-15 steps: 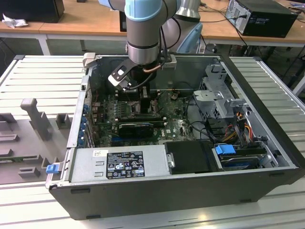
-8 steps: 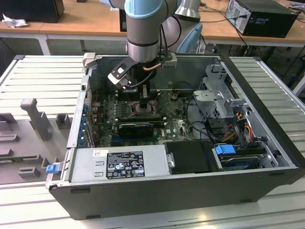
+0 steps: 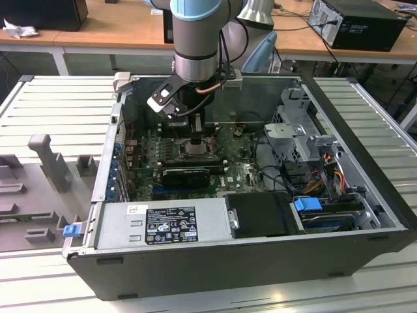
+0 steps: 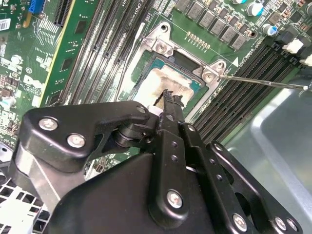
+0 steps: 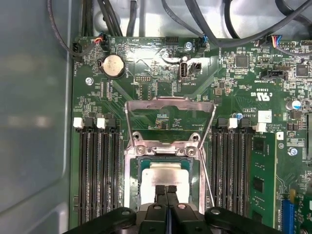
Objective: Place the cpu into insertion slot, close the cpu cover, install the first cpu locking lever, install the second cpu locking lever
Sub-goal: 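Place the cpu into insertion slot, then close the cpu cover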
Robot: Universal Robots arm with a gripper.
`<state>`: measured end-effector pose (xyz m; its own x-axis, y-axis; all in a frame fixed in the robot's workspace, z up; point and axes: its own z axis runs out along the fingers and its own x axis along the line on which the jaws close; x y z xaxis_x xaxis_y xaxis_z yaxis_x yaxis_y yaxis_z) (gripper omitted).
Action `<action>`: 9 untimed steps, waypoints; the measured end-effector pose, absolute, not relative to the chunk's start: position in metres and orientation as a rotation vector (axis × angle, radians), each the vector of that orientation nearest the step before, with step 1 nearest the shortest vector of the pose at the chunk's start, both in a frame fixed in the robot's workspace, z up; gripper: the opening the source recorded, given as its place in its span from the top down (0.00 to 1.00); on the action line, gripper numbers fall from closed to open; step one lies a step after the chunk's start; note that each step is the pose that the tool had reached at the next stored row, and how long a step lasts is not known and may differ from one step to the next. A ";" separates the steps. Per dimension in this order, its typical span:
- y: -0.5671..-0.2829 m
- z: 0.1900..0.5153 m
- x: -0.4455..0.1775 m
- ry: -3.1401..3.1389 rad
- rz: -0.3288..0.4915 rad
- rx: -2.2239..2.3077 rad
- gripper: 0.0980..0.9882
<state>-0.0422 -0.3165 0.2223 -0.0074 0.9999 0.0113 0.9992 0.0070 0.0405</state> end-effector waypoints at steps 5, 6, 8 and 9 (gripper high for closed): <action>-0.317 0.230 -0.042 2.211 0.057 2.202 0.99; -0.317 0.233 -0.042 2.211 0.056 2.203 0.99; -0.317 0.236 -0.042 2.210 0.056 2.204 0.99; -0.317 0.238 -0.042 2.210 0.055 2.205 0.99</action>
